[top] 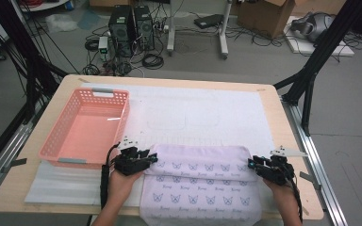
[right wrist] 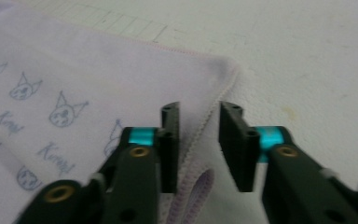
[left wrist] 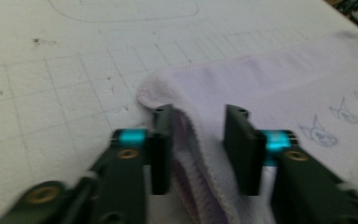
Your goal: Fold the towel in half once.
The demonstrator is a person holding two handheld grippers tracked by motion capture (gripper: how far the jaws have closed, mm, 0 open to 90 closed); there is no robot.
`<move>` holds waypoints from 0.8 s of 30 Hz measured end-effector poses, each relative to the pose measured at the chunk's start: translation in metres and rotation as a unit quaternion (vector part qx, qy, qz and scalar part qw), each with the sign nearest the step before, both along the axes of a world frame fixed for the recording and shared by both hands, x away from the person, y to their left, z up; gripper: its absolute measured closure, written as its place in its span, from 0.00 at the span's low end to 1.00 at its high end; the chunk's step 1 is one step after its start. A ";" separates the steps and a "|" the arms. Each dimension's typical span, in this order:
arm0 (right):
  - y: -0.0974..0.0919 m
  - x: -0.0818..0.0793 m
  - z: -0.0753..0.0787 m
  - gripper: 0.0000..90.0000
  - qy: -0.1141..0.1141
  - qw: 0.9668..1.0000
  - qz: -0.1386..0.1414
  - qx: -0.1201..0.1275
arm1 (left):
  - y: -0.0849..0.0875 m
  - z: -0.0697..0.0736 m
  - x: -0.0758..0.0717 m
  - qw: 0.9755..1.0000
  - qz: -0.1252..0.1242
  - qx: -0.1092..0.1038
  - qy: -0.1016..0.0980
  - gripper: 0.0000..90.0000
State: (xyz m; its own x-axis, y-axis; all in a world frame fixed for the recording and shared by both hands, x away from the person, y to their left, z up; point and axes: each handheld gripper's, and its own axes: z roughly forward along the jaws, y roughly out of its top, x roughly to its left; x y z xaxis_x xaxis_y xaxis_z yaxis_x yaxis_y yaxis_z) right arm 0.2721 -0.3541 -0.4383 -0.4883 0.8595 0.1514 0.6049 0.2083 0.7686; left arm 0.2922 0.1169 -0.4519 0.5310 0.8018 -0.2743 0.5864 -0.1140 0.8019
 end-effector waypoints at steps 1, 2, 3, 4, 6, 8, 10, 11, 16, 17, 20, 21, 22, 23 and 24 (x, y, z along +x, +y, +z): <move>0.000 0.001 0.000 0.93 0.002 1.000 0.006 -0.001 | 0.000 0.001 -0.002 1.000 -0.001 0.003 -0.015 0.91; 0.000 0.001 0.002 0.96 -0.002 1.000 0.008 0.000 | 0.001 0.003 -0.004 1.000 0.004 0.000 -0.022 0.96; 0.000 0.001 0.003 0.96 -0.009 1.000 0.005 -0.001 | 0.001 0.004 -0.005 1.000 0.006 -0.003 -0.026 0.96; -0.001 0.000 0.004 0.96 -0.011 1.000 0.003 0.000 | 0.001 0.005 -0.008 0.999 0.005 -0.003 -0.035 0.97; -0.002 -0.004 0.008 0.97 -0.023 1.000 0.005 0.001 | 0.003 0.008 -0.012 0.999 0.005 -0.005 -0.042 0.97; -0.003 -0.010 0.011 0.97 -0.031 0.999 0.006 0.002 | 0.005 0.012 -0.017 0.999 0.007 -0.017 -0.050 0.97; -0.004 -0.018 0.015 0.97 -0.041 0.999 0.007 0.005 | 0.008 0.018 -0.025 0.997 0.004 -0.033 -0.063 0.97; -0.004 -0.023 0.018 0.97 -0.045 0.999 0.007 0.007 | 0.009 0.020 -0.029 0.997 0.004 -0.040 -0.068 0.97; -0.005 -0.047 0.028 0.97 -0.062 0.998 0.018 0.013 | 0.015 0.025 -0.053 0.996 -0.010 -0.049 -0.076 0.96; -0.005 -0.052 0.029 0.97 -0.065 0.998 0.020 0.016 | 0.017 0.025 -0.057 0.996 -0.013 -0.048 -0.075 0.96; -0.005 -0.065 0.028 0.97 -0.055 0.998 0.024 0.012 | 0.019 0.019 -0.071 0.997 -0.020 -0.044 -0.061 0.96; -0.004 -0.069 0.026 0.97 -0.051 0.998 0.023 0.012 | 0.020 0.016 -0.075 0.997 -0.023 -0.041 -0.054 0.96; -0.005 -0.073 0.024 0.96 -0.041 0.999 0.022 0.012 | 0.022 0.012 -0.078 0.998 -0.025 -0.038 -0.047 0.95; -0.005 -0.076 0.020 0.96 -0.033 0.999 0.024 0.007 | 0.023 0.010 -0.078 0.998 -0.024 -0.040 -0.042 0.91; -0.004 -0.077 0.017 0.93 -0.025 0.999 0.023 0.002 | 0.025 0.007 -0.077 0.998 -0.024 -0.045 -0.031 0.86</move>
State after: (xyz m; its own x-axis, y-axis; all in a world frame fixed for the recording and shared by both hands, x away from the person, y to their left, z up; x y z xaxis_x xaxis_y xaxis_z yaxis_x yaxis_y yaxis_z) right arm 0.1947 -0.3580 -0.4216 -0.5342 0.8354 0.1292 0.5563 0.2324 0.7979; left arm 0.2154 0.1418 -0.4446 0.5868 0.7480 -0.3101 0.5317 -0.0671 0.8443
